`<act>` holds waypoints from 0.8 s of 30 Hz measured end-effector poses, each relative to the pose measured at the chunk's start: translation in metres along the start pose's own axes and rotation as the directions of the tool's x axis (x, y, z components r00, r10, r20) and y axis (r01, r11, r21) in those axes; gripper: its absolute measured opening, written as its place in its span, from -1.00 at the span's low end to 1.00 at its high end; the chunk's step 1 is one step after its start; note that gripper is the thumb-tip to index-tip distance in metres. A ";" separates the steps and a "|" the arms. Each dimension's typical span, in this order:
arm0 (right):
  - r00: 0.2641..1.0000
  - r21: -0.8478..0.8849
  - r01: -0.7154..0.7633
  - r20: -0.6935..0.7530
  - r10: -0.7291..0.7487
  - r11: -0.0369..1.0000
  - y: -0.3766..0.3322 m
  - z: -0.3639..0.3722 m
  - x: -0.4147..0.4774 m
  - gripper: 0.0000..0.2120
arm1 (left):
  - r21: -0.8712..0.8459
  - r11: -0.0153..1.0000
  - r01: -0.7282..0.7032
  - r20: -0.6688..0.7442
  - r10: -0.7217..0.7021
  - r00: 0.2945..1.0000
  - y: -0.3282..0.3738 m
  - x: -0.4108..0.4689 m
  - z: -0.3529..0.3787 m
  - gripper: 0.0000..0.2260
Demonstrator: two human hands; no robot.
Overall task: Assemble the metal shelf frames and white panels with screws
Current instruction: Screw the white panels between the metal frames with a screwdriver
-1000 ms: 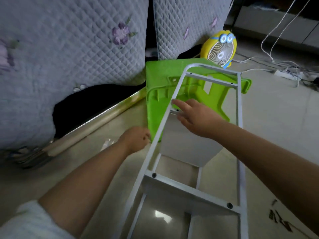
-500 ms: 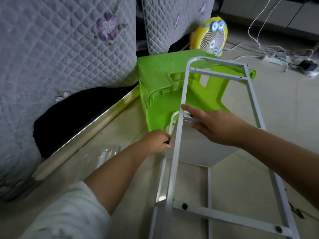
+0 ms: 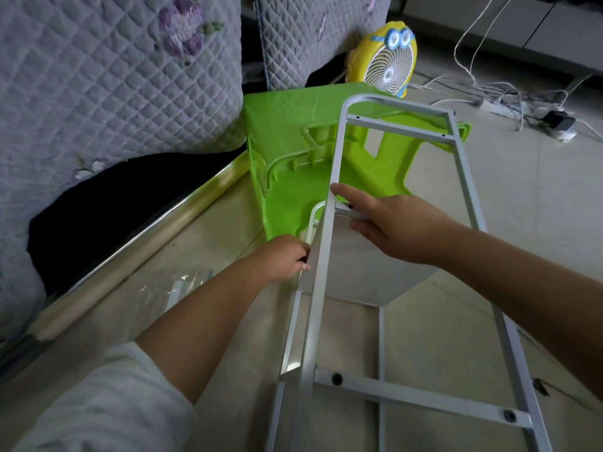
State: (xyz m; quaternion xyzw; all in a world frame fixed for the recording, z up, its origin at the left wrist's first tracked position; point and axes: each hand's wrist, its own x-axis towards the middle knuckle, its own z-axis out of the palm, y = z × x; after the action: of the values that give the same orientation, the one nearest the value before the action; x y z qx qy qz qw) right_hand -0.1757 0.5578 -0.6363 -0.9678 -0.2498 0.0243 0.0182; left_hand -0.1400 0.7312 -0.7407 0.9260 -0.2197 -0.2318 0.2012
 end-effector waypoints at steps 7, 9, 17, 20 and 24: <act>1.000 0.036 -0.015 -0.009 0.015 0.999 0.001 -0.002 0.003 -0.45 | -0.039 0.999 0.003 -0.014 -0.003 1.000 -0.001 0.003 0.000 -0.79; 1.000 0.051 -0.003 -0.031 0.004 0.999 0.002 -0.002 0.002 -0.45 | -0.054 0.999 -0.003 -0.019 0.002 1.000 -0.002 0.004 0.001 -0.80; 0.998 0.036 -0.024 -0.056 0.026 0.999 0.006 0.005 0.001 -0.35 | -0.119 0.993 0.008 -0.033 -0.012 0.999 -0.007 0.004 0.006 -0.78; 0.987 0.220 -0.055 -0.136 0.087 0.974 0.008 0.001 -0.004 -0.41 | -0.113 0.994 -0.007 -0.128 -0.007 0.992 -0.009 -0.004 0.000 -0.75; 0.986 0.120 -0.164 0.002 0.165 0.979 0.033 -0.005 -0.023 -0.71 | -0.067 0.987 -0.143 -0.640 0.068 0.766 -0.005 -0.026 -0.026 -0.71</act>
State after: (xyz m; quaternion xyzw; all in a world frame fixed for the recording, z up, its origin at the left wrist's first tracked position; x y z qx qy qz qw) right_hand -0.1800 0.5177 -0.6323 -0.9824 -0.1670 0.0370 0.0753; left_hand -0.1452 0.7549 -0.7128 0.9233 -0.1772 0.0942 0.3276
